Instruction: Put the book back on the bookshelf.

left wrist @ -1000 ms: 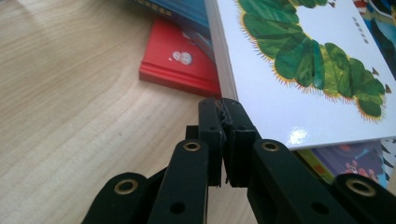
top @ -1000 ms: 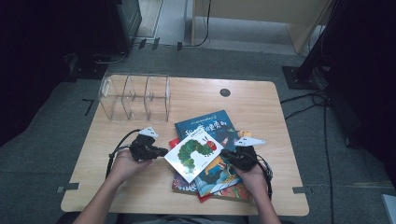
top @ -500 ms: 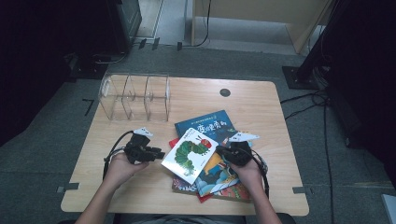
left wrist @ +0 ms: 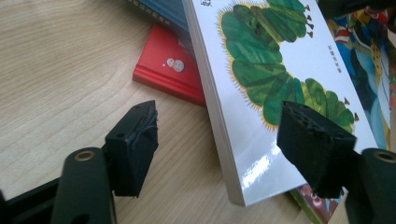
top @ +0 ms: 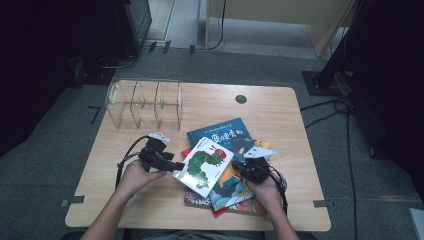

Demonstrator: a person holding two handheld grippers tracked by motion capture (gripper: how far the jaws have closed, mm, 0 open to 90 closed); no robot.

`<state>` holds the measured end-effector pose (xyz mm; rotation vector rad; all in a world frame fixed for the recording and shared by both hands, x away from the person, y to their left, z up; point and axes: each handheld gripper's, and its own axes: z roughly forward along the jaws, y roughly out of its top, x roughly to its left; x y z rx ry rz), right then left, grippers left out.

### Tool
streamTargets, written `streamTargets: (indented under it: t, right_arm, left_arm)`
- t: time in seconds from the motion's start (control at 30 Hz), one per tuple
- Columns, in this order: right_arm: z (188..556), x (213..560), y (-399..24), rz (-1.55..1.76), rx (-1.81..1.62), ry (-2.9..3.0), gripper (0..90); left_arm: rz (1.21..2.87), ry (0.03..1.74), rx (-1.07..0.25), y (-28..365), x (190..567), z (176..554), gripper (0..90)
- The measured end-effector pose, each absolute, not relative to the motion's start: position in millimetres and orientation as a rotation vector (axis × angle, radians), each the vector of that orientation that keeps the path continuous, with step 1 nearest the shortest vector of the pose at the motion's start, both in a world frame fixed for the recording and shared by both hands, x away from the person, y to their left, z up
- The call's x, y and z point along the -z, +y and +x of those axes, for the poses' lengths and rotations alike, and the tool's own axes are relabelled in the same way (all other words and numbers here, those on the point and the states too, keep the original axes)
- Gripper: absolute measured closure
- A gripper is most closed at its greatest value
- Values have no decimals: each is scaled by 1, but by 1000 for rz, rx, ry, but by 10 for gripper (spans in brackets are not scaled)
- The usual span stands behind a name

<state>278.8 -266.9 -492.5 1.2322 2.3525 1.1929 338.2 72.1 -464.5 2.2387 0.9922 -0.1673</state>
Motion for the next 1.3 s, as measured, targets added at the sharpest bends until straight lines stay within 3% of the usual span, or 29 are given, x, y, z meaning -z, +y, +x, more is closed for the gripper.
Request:
streamTargets:
  t: [0.43,0.8,1.3]
  right_arm:
    - [263,493,-248,1204,-1215,2382,894]
    - [271,495,-241,1166,-1253,2403,894]
    - [283,495,-223,1140,-1274,2446,900]
  left_arm:
    - [2297,980,209,47,474,348,268]
    - [2293,994,306,42,479,353,264]
    - [2282,1125,426,46,484,354,207]
